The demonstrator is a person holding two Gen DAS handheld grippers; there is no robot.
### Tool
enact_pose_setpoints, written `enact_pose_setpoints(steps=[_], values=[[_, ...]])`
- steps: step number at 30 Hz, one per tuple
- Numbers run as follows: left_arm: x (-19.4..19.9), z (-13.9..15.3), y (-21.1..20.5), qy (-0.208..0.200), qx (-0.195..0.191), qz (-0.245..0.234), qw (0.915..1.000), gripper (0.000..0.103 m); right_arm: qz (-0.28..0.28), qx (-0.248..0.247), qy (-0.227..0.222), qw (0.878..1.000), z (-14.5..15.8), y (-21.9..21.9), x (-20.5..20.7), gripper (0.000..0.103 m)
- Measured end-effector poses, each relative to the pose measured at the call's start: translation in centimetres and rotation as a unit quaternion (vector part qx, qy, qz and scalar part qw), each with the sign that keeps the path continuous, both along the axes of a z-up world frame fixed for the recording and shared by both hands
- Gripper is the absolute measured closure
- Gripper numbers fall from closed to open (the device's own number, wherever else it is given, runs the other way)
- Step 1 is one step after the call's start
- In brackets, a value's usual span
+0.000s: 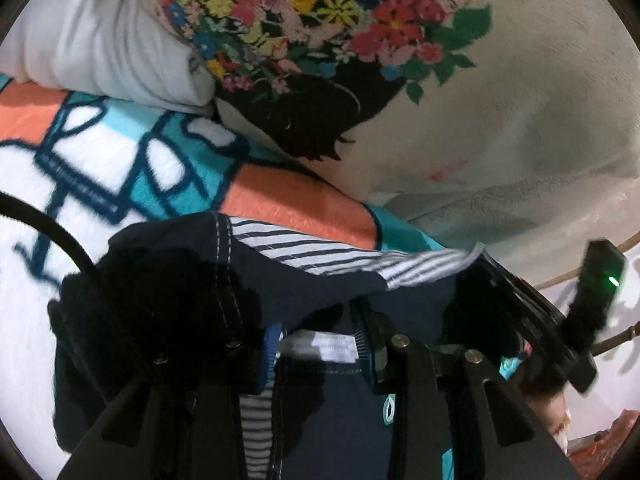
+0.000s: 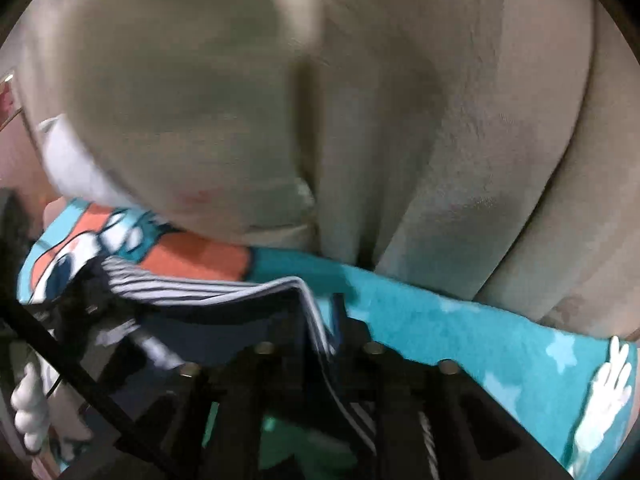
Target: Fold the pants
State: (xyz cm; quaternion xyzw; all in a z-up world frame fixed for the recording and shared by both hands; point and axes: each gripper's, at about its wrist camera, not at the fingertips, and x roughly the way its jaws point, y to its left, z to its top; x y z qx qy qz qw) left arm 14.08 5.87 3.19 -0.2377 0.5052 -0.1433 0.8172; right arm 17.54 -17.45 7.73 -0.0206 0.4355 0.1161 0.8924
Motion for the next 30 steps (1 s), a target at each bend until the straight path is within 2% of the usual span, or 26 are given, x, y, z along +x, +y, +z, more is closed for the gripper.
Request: enact_pose_setpoints(steps=[2, 3, 6, 9, 11, 13, 14, 17, 22, 27, 29, 30], values=[[0.4, 0.2, 0.3, 0.003, -0.005, -0.015, 0.9999, 0.071, -0.011, -0.005, 0.005, 1.000, -0.4, -0.9, 1.1, 0.049], [0.7, 0.1, 0.6, 0.011, -0.015, -0.027, 0.9995, 0.070, -0.016, -0.006, 0.008, 1.000, -0.6, -1.4, 1.5, 0.045], [0.9, -0.1, 1.9, 0.033, -0.056, -0.045, 0.9969, 0.069, -0.039, -0.004, 0.025, 0.999, -1.3, -3.3, 2.3, 0.044], [0.1, 0.9, 3.3, 0.031, -0.067, -0.056, 0.9957, 0.069, -0.070, 0.006, 0.026, 0.997, -1.6, -5.5, 2.0, 0.043], [-0.7, 2.0, 4.4, 0.018, -0.061, -0.057, 0.9963, 0.067, -0.085, 0.015, 0.023, 0.996, -1.3, -6.7, 1.2, 0.043], [-2.3, 3.4, 6.0, -0.002, -0.049, -0.044, 0.9978, 0.051, -0.093, 0.033, 0.008, 0.995, -0.4, -7.9, -0.8, 0.043], [-3.1, 3.8, 6.8, -0.010, -0.041, -0.034, 0.9986, 0.048, -0.095, 0.039, 0.000, 0.995, 0.0, -8.3, -1.9, 0.043], [-5.5, 4.2, 9.2, -0.019, -0.007, 0.000, 0.9998, 0.042, -0.099, 0.062, -0.023, 0.993, 1.0, -9.8, -6.1, 0.035], [-7.8, 1.6, 11.6, 0.009, 0.010, 0.028, 0.9995, 0.040, -0.122, 0.097, -0.023, 0.987, 0.2, -12.8, -12.4, 0.031], [-9.1, -1.1, 10.3, 0.027, 0.016, 0.019, 0.9993, 0.039, -0.149, 0.138, 0.005, 0.979, -2.6, -14.4, -15.9, 0.029], [-9.1, -1.3, 9.2, 0.021, 0.030, 0.013, 0.9992, 0.032, -0.149, 0.152, 0.016, 0.977, -3.6, -14.7, -16.2, 0.029], [-9.1, -1.1, 8.4, 0.010, 0.041, 0.007, 0.9991, 0.022, -0.149, 0.157, 0.020, 0.976, -4.1, -14.5, -16.2, 0.029]])
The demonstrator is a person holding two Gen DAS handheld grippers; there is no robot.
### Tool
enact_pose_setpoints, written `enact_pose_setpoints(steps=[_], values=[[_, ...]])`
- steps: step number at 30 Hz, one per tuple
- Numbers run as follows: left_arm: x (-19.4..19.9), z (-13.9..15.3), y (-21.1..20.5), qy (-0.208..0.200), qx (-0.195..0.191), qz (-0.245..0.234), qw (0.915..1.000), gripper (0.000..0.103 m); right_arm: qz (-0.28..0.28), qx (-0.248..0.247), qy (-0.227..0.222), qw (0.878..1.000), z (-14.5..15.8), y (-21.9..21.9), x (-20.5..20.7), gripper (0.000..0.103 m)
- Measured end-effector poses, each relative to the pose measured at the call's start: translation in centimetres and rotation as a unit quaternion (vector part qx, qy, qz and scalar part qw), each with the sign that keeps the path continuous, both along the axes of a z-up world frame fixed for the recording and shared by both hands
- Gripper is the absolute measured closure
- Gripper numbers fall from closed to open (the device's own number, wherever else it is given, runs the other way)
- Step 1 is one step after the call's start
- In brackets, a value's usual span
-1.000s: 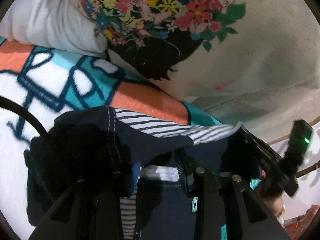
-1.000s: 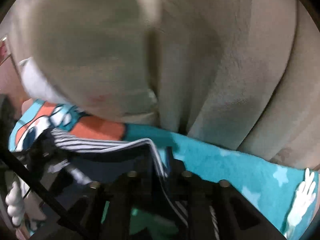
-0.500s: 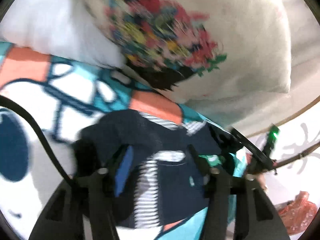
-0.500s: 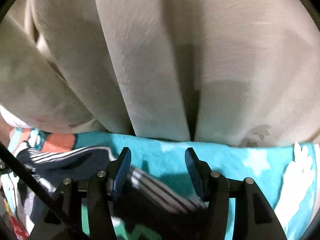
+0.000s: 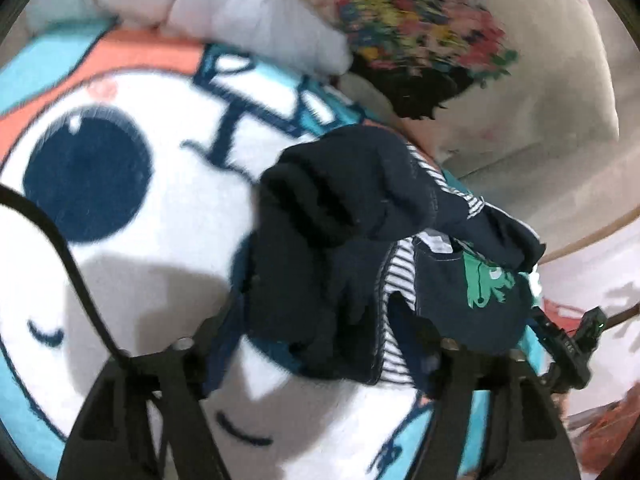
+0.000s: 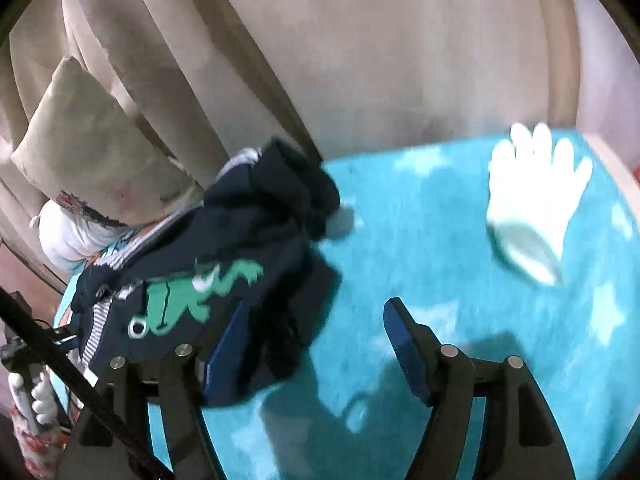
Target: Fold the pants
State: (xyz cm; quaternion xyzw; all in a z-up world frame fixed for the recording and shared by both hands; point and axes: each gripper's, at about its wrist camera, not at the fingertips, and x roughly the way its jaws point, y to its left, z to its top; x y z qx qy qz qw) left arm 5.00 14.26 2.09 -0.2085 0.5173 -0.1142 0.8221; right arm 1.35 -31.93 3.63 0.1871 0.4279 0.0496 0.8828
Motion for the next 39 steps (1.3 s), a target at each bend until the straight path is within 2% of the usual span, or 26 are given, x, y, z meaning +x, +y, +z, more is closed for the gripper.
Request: enact_pose_setpoints(steps=[1, 3, 5, 6, 7, 8, 9, 10, 11, 13, 20, 23, 25, 28, 29, 31, 32, 33, 35, 37, 39], values=[[0.1, 0.0, -0.5, -0.001, 0.004, -0.004, 1.0000, 0.016, 0.002, 0.008, 0.003, 1.000, -0.4, 0.3, 0.0, 0.029], [0.3, -0.1, -1.9, -0.008, 0.020, 0.001, 0.9998, 0.012, 0.003, 0.011, -0.009, 1.000, -0.8, 1.5, 0.4, 0.027], [0.2, -0.2, -3.0, -0.020, 0.044, 0.000, 0.9988, 0.012, 0.013, 0.017, -0.009, 1.000, -1.2, 2.8, 1.3, 0.026], [0.2, -0.3, -3.6, -0.025, 0.057, -0.001, 0.9981, 0.016, 0.012, 0.014, -0.013, 1.000, -1.3, 3.5, 1.6, 0.026], [0.1, -0.2, -4.2, -0.028, 0.076, -0.005, 0.9967, 0.041, 0.012, 0.006, -0.017, 1.000, -1.2, 4.2, 1.9, 0.026], [0.0, -0.1, -4.7, -0.028, 0.098, -0.013, 0.9947, 0.064, 0.022, 0.001, -0.013, 1.000, -1.3, 5.0, 2.3, 0.036], [0.0, -0.1, -5.0, -0.018, 0.091, -0.027, 0.9953, 0.077, 0.031, 0.000, -0.007, 0.999, -1.4, 5.6, 2.6, 0.067], [-0.1, 0.1, -4.8, -0.015, 0.083, -0.024, 0.9961, 0.079, 0.039, 0.008, 0.001, 0.999, -1.5, 5.8, 2.7, 0.083], [-0.2, 0.3, -4.6, -0.015, 0.080, -0.023, 0.9964, 0.080, 0.038, 0.015, 0.002, 0.999, -1.5, 5.9, 2.7, 0.085], [-0.5, 1.0, -4.0, -0.012, 0.067, -0.021, 0.9974, 0.083, 0.033, 0.021, -0.008, 0.999, -0.9, 5.8, 2.0, 0.087], [-4.1, 4.2, -2.4, -0.037, 0.062, -0.029, 0.9969, 0.087, 0.049, 0.060, -0.043, 0.996, 2.7, 5.4, -3.2, 0.088], [-6.5, 3.4, -2.0, -0.033, 0.039, -0.037, 0.9980, 0.087, 0.055, 0.071, -0.043, 0.995, 2.9, 5.2, -6.4, 0.088], [-7.6, 2.0, -1.4, -0.020, 0.024, -0.039, 0.9987, 0.084, 0.062, 0.070, -0.026, 0.995, 1.9, 5.0, -8.1, 0.088], [-8.8, 1.4, -0.5, -0.023, 0.017, -0.036, 0.9989, 0.080, 0.053, 0.037, 0.010, 0.998, -0.4, 4.6, -9.5, 0.078], [-9.1, 1.7, -0.2, -0.032, 0.014, -0.036, 0.9987, 0.080, 0.054, 0.039, 0.012, 0.998, -0.4, 4.1, -9.8, 0.074], [-9.7, 2.8, 0.4, -0.060, 0.023, -0.031, 0.9975, 0.077, 0.044, 0.039, 0.000, 0.998, 0.8, 3.1, -9.8, 0.063], [-10.1, 3.5, 0.5, -0.075, 0.033, -0.028, 0.9963, 0.074, 0.028, 0.016, -0.013, 0.999, 1.9, 2.5, -9.7, 0.047], [-10.3, 4.0, 0.6, -0.086, 0.038, -0.026, 0.9952, 0.067, 0.016, -0.005, -0.025, 1.000, 3.0, 2.2, -9.3, 0.036], [-10.4, 5.0, 0.5, -0.107, 0.037, -0.026, 0.9932, 0.061, -0.003, -0.028, -0.036, 0.999, 4.5, 0.8, -7.1, 0.026], [-9.7, 5.8, -0.2, -0.119, 0.036, -0.039, 0.9914, 0.057, -0.012, -0.026, -0.038, 0.999, 5.0, -0.2, -4.0, 0.025], [-8.4, 6.6, -1.7, -0.134, 0.050, -0.055, 0.9882, 0.054, -0.022, -0.022, -0.026, 0.999, 4.5, -1.3, -0.4, 0.025]])
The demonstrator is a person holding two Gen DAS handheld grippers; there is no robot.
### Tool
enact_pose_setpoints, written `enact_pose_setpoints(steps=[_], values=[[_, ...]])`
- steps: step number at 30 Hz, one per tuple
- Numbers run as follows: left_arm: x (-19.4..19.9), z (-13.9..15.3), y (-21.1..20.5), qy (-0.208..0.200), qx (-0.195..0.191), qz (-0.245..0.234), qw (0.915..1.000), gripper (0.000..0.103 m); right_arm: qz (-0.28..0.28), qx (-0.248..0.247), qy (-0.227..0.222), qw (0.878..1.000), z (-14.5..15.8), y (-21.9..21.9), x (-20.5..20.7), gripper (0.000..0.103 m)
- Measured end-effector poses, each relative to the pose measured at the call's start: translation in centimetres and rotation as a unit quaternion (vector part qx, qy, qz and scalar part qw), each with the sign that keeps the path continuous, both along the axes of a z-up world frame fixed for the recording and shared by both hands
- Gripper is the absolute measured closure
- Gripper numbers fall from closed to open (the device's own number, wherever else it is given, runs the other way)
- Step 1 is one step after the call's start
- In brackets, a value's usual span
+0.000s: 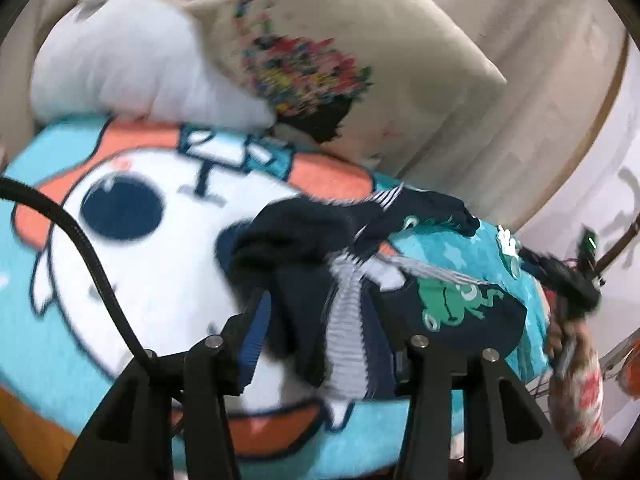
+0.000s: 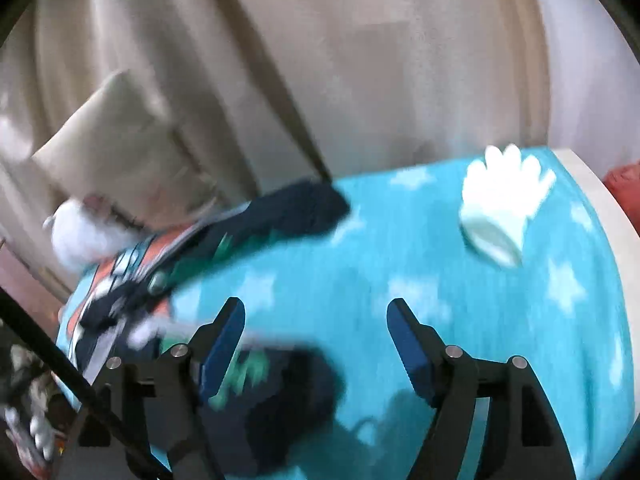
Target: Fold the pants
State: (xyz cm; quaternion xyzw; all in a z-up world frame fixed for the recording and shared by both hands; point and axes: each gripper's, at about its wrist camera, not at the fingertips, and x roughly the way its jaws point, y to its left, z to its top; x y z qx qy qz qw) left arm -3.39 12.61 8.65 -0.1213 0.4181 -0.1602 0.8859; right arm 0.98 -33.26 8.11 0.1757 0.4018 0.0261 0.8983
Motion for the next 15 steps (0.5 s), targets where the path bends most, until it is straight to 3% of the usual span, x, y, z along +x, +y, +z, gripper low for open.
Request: enact_pose_setpoints(steps=[3, 6, 11, 12, 13, 14, 15], values=[[2.4, 0.9, -2.6, -0.033, 0.043, -0.030, 0.9981, 0.047, -0.021, 0.012, 0.019, 1.000, -1.5, -0.6, 5.5, 0.025], [5.3, 0.4, -5.3, -0.030, 0.100, -0.060, 0.9928, 0.047, -0.014, 0.002, 0.029, 0.999, -2.0, -0.1, 8.2, 0.026], [9.0, -2.6, -9.7, -0.013, 0.207, -0.113, 0.9717, 0.048, 0.002, -0.026, 0.039, 0.999, -2.4, 1.0, 10.0, 0.026], [9.6, -3.2, -10.1, -0.007, 0.227, -0.109, 0.9679, 0.062, 0.003, -0.031, 0.043, 0.999, -2.5, 1.2, 10.4, 0.026], [10.2, -3.7, -10.2, 0.001, 0.245, -0.099, 0.9646, 0.088, 0.005, -0.034, 0.049, 0.998, -2.7, 1.4, 10.8, 0.026], [11.0, -4.1, -10.0, 0.014, 0.255, -0.088, 0.9629, 0.093, 0.006, -0.033, 0.053, 0.998, -2.9, 1.5, 11.1, 0.026], [12.0, -4.3, -9.2, 0.027, 0.241, -0.075, 0.9672, 0.093, 0.008, -0.031, 0.059, 0.998, -3.3, 1.6, 11.5, 0.026]])
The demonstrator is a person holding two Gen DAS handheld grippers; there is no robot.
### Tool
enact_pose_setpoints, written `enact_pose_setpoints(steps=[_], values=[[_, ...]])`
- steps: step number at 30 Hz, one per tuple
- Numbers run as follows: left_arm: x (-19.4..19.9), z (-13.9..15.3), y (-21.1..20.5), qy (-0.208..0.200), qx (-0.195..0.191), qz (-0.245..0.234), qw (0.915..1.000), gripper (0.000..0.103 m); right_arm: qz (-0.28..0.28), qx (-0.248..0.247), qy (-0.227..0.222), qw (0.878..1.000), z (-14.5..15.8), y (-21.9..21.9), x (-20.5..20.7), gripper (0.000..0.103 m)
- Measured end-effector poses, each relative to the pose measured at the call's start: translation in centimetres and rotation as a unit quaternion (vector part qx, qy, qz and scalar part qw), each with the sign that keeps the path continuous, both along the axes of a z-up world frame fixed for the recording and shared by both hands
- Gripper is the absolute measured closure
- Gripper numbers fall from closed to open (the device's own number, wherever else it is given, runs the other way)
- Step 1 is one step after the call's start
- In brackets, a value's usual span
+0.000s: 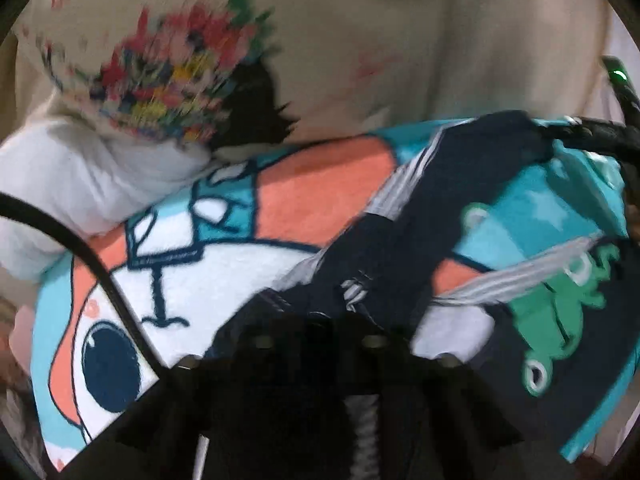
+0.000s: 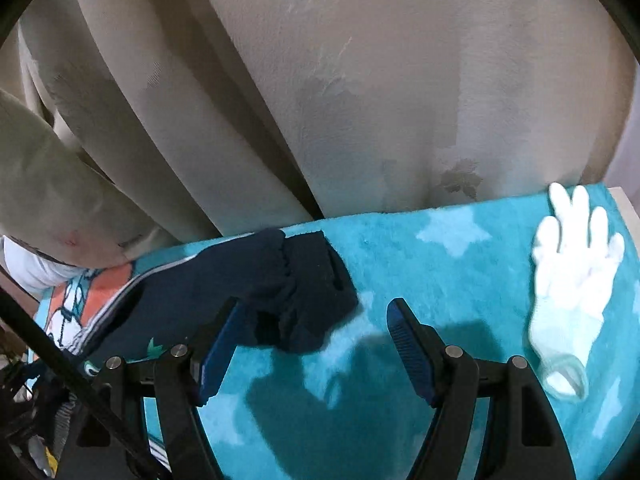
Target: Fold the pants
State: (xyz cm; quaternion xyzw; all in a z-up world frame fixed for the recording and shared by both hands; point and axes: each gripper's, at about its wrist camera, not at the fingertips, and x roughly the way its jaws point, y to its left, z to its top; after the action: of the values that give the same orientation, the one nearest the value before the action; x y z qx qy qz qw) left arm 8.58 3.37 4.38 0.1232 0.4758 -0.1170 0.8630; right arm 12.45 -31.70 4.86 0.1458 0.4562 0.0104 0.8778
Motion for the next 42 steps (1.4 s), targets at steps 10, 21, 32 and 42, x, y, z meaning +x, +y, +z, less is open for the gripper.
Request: enact_pose_setpoints(steps=[10, 21, 32, 42], values=[[5.0, 0.9, 4.1, 0.024, -0.051, 0.094, 0.9939, 0.095, 0.043, 0.017, 0.006, 0.999, -0.1, 2.0, 0.6, 0.090], [2.3, 3.3, 4.7, 0.008, -0.079, 0.104, 0.9915, 0.092, 0.030, 0.081, -0.048, 0.995, 5.6, 0.1, -7.5, 0.090], [-3.9, 5.9, 8.4, -0.042, -0.127, 0.122, 0.9835, 0.042, 0.005, -0.021, -0.038, 0.999, 4.7, 2.3, -9.2, 0.050], [-9.4, 4.2, 10.9, -0.053, -0.164, 0.192, 0.9662, 0.035, 0.134, 0.076, -0.030, 0.988, 3.4, 14.7, -5.6, 0.050]])
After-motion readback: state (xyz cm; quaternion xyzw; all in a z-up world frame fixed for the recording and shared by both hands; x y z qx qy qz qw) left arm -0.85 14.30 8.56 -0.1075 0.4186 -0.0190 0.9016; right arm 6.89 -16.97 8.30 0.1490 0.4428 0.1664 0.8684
